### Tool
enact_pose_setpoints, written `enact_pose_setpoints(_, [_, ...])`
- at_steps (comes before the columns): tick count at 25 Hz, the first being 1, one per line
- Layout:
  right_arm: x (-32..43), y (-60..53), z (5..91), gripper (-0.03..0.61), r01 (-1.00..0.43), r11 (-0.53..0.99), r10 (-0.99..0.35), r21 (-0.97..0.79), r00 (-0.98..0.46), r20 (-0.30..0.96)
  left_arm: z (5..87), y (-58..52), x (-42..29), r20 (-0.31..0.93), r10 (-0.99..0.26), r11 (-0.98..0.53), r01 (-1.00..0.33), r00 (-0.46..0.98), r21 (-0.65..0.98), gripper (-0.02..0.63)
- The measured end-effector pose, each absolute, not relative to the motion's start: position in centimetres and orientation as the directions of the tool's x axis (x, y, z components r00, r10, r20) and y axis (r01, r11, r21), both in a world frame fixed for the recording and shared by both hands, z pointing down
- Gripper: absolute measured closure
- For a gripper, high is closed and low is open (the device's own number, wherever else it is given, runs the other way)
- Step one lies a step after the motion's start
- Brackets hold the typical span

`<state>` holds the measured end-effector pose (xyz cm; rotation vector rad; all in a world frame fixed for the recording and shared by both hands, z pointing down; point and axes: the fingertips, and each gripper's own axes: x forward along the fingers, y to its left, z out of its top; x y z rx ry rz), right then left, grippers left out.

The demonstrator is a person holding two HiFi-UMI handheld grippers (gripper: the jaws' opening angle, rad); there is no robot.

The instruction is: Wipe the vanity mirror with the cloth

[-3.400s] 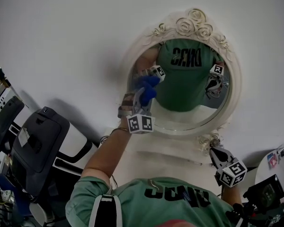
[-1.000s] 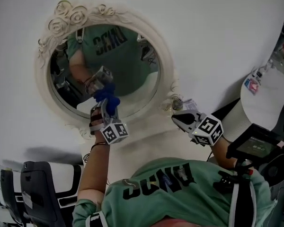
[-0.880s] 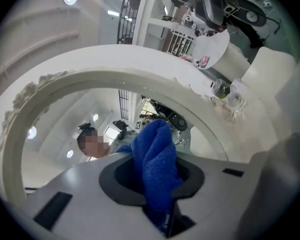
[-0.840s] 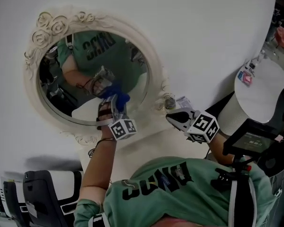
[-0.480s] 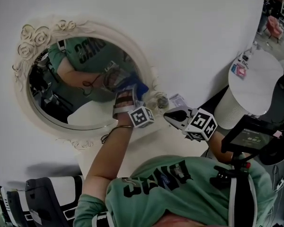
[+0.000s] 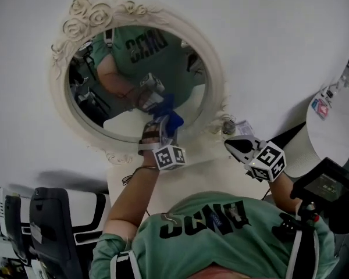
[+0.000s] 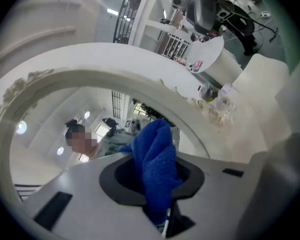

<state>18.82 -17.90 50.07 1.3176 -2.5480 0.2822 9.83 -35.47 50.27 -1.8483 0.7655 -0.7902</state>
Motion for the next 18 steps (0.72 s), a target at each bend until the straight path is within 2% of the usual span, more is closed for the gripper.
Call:
enact_pose_setpoints(5, [17.1,-18.9,50.1,0.566,-0.811,0.583,-0.758,-0.047,-0.563,0.33,51.2,-39.4,-5.4,0.222,-0.892,-0.335,-0.247,0.394,-0.91,0.523])
enact_pose_setpoints(8, [15.3,-19.9,50.0,0.566,-0.794,0.607,-0.742,-0.038,-0.584,0.329,51.7,-40.6,-12.0,0.239,-0.926,-0.316,-0.252,0.293,-0.915,0.523])
enact_pose_setpoints(10, [14.1,-20.3,49.6,0.566,-0.775,0.631,-0.726,-0.028,-0.603,0.331,51.8,-40.6,-13.7,0.223,-0.934,-0.294,-0.241,0.279,-0.925,0.523])
enact_pose_setpoints(18, [12.9,-20.3,49.8,0.566,-0.76,0.65,-0.71,0.0,-0.608,0.356,53.0,-41.1,-12.3,0.225,-0.936,-0.293,-0.242,0.271,-0.925,0.523])
